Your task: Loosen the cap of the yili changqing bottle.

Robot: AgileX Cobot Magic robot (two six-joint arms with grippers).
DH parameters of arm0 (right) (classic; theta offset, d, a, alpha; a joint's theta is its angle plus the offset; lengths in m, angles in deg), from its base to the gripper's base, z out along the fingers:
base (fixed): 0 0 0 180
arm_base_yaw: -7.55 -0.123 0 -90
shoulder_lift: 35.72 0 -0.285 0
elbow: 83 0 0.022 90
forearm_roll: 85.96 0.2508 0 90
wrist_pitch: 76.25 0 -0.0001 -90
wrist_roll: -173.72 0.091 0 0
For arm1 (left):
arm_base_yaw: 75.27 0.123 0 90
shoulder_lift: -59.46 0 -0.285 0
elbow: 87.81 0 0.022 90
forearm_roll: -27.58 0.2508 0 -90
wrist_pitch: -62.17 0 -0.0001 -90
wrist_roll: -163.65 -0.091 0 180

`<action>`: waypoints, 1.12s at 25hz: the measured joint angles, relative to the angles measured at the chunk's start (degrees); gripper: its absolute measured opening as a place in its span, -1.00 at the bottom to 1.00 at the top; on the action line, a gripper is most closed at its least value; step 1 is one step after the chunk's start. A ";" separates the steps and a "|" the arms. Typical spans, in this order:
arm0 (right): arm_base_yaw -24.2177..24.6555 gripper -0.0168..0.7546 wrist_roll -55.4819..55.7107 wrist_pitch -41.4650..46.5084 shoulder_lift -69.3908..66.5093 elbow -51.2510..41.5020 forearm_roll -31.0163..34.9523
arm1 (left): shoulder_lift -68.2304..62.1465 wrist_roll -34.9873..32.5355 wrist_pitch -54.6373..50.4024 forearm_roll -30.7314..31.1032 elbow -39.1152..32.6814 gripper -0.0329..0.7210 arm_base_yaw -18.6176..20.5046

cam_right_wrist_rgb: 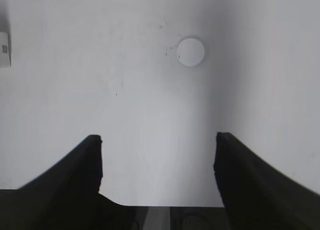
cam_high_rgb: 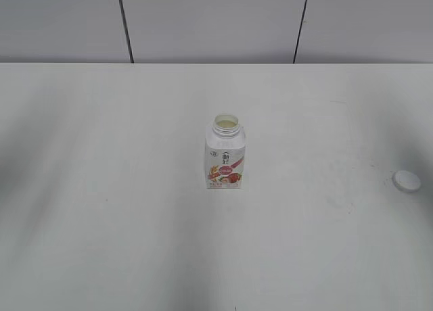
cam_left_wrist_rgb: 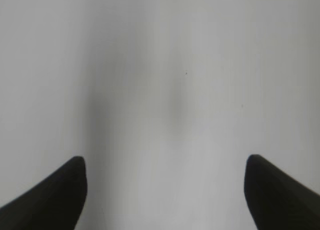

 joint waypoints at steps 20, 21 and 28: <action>0.00 0.47 -0.45 0.42 39.05 -30.67 -0.07 | 49.61 -0.08 -9.68 -2.34 -19.38 0.63 0.00; 0.00 0.47 -1.00 0.49 41.59 -31.52 -0.22 | 51.61 -0.41 -9.68 -2.34 -20.82 0.63 0.00; 0.00 0.47 -3.75 -0.63 60.99 -36.91 -0.59 | 63.04 -1.09 -8.69 -2.29 -26.48 0.63 0.00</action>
